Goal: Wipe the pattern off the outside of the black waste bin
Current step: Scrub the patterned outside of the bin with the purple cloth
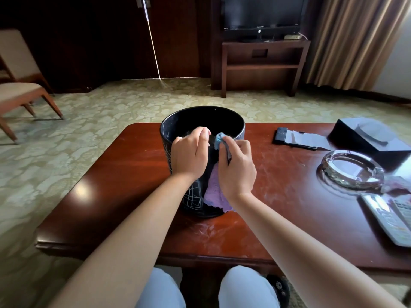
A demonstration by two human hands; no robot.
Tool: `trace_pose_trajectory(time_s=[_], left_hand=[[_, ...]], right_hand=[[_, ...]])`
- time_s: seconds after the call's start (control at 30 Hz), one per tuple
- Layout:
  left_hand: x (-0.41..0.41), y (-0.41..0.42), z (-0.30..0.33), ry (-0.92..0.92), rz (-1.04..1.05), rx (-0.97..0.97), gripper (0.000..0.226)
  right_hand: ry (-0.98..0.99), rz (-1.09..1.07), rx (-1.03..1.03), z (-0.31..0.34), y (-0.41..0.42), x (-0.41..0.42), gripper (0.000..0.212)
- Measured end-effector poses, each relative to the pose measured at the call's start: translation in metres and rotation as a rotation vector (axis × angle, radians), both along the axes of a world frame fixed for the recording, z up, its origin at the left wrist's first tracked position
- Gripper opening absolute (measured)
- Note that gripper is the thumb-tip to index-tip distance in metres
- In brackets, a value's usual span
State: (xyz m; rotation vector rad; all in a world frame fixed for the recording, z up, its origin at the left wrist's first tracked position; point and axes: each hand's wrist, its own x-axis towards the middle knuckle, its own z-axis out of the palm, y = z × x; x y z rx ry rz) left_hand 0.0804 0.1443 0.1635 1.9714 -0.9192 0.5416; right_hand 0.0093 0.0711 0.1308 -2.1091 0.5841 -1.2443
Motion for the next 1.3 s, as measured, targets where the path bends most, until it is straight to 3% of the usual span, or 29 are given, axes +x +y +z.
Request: trace_pose_trajectory(time_s=[0.13, 0.3, 0.47, 0.73, 1.07, 1.3], left_hand=[[0.002, 0.001, 0.001, 0.009, 0.009, -0.019, 0.063], [0.0, 0.001, 0.003, 0.022, 0.002, -0.026, 0.063], [0.003, -0.001, 0.0, -0.017, 0.025, -0.034, 0.059], [0.003, -0.001, 0.0, -0.028, 0.037, 0.008, 0.062], [0.006, -0.007, -0.006, -0.07, 0.186, 0.176, 0.046], [0.01, -0.012, -0.012, -0.093, 0.208, 0.153, 0.048]], right_hand=[[-0.015, 0.047, -0.179, -0.004, 0.008, 0.002, 0.03], [-0.052, -0.036, -0.021, -0.004, 0.002, 0.002, 0.022], [-0.023, 0.086, -0.201, -0.007, 0.018, 0.0, 0.03], [-0.02, 0.0, 0.165, -0.004, 0.003, 0.003, 0.025], [-0.086, -0.016, 0.177, -0.016, 0.006, -0.005, 0.024], [-0.082, -0.01, 0.151, -0.005, -0.006, -0.01, 0.021]])
